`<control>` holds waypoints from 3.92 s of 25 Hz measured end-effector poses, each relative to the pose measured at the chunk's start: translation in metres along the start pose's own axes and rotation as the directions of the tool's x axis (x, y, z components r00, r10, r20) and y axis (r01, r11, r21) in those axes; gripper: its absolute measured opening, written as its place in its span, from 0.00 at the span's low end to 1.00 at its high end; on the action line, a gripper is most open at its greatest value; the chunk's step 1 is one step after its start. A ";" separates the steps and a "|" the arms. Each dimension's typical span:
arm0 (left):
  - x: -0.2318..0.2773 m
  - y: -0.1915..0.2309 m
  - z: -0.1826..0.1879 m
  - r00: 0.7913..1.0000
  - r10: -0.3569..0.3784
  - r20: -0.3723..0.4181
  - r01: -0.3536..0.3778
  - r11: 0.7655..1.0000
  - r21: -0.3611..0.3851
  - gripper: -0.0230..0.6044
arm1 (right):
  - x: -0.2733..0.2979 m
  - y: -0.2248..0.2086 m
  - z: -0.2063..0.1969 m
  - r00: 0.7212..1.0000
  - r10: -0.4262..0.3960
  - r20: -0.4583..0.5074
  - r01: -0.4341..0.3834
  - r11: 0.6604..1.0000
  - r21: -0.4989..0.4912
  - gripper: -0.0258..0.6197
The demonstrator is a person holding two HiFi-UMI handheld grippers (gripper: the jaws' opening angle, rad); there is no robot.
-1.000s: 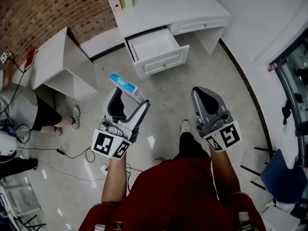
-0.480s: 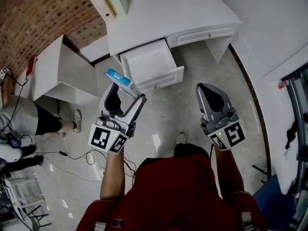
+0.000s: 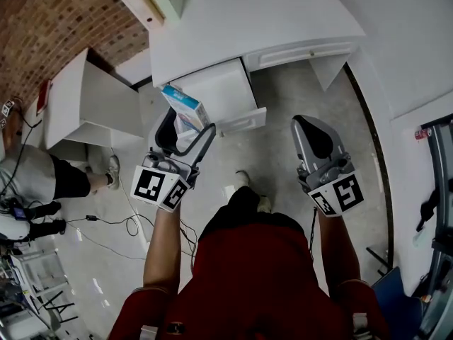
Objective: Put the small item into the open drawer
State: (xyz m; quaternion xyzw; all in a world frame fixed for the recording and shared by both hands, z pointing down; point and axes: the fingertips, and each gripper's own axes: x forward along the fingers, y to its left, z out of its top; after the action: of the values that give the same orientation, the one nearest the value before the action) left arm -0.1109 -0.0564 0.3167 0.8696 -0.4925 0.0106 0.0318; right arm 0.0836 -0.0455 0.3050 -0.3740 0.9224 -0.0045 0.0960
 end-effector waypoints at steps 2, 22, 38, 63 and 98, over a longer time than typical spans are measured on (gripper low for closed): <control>0.015 0.010 -0.009 1.000 -0.002 -0.024 0.002 1.000 0.002 0.68 | 0.008 -0.008 -0.003 1.000 -0.002 -0.007 0.002 1.000 -0.002 0.06; 0.142 0.120 -0.187 0.867 -0.120 -0.483 0.098 0.993 -0.071 0.68 | 0.130 -0.088 -0.047 0.987 -0.113 -0.116 0.107 0.993 -0.053 0.06; 0.198 0.140 -0.315 0.629 -0.126 -0.767 0.058 0.992 -0.115 0.68 | 0.149 -0.156 -0.087 0.969 -0.108 -0.224 0.106 0.994 -0.024 0.06; 0.224 0.155 -0.455 0.352 -0.075 -0.933 -0.072 0.992 -0.107 0.69 | 0.152 -0.200 -0.154 0.933 -0.101 -0.345 0.122 0.992 0.039 0.06; 0.228 0.091 -0.166 0.932 -0.120 -0.341 0.042 0.973 -0.228 0.48 | 0.175 -0.126 -0.128 0.960 0.093 -0.263 -0.070 0.993 0.096 0.06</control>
State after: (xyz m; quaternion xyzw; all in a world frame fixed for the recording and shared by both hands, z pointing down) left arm -0.0696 -0.2874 0.4975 0.8646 -0.4406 0.1110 0.2147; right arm 0.0247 -0.2652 0.4103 -0.3273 0.9405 -0.0906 -0.0129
